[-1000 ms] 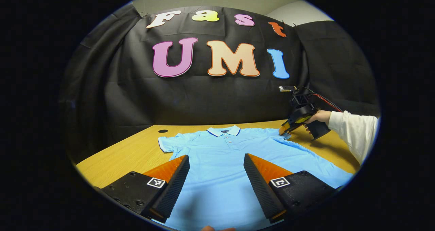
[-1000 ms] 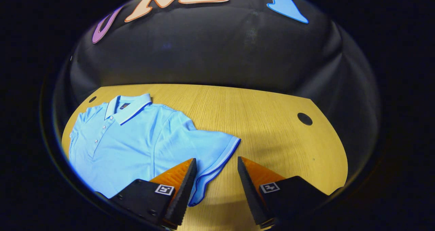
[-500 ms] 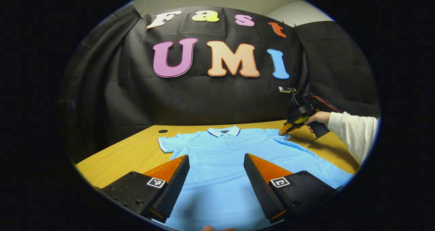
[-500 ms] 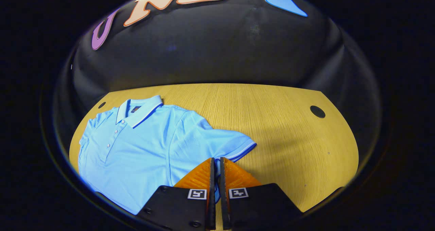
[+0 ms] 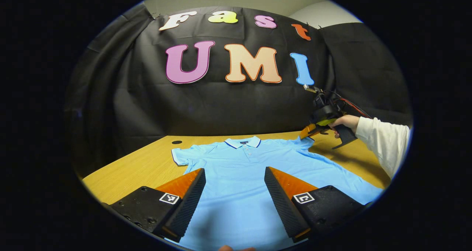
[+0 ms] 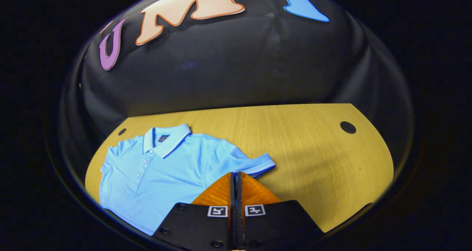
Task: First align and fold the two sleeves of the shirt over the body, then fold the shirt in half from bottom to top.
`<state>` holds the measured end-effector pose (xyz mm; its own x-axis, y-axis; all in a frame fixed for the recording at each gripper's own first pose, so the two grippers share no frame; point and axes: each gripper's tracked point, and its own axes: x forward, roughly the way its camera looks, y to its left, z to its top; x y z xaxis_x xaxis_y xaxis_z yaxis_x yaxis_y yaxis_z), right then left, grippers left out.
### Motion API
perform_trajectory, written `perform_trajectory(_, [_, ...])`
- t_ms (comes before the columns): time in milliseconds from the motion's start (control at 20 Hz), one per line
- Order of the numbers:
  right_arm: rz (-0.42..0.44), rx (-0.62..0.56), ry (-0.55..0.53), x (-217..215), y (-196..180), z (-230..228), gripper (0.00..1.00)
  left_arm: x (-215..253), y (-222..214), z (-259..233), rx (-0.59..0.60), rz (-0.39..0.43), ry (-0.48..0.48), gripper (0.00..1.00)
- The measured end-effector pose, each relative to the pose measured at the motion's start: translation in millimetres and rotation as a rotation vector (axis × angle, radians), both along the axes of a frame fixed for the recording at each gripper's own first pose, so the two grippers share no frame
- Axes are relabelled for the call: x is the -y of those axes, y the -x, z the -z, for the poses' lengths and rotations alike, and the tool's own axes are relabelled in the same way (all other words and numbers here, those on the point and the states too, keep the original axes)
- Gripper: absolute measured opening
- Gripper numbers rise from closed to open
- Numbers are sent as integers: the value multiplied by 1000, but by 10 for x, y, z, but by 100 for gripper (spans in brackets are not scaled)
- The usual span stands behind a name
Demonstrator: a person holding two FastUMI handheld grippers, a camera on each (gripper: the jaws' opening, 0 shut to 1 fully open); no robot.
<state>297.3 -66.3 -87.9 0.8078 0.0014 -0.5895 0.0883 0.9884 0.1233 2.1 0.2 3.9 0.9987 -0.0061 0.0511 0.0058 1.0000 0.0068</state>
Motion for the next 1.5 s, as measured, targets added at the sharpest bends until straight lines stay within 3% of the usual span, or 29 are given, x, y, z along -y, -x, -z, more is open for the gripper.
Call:
perform_trajectory(200, [-110,54,-73,-545,-8,-175,2,-1,5,-5,2,0,1,95])
perform_trajectory(450, [-265,54,28,-1174,-25,3,2,0,8,-5,3,1,2,95])
perform_trajectory(750, [-328,31,21,-1593,-44,227,5,7,12,-13,2,10,0,96])
perform_trajectory(850, [-362,32,-22,-1690,6,215,12,8,4,-7,1,10,0,96])
perform_trajectory(900, [-375,30,-24,-1705,52,211,28,7,8,-6,2,10,0,96])
perform_trajectory(1000, [-389,51,7,-1688,94,149,43,11,13,-11,6,12,1,96])
perform_trajectory(1150, [-399,78,3,-1708,248,34,100,25,13,-32,16,25,4,95])
perform_trajectory(1250, [-398,101,-14,-1691,381,-55,96,29,21,-40,19,31,7,95])
perform_trajectory(1500, [-411,162,30,-1532,794,-201,98,9,6,6,-5,37,0,95])
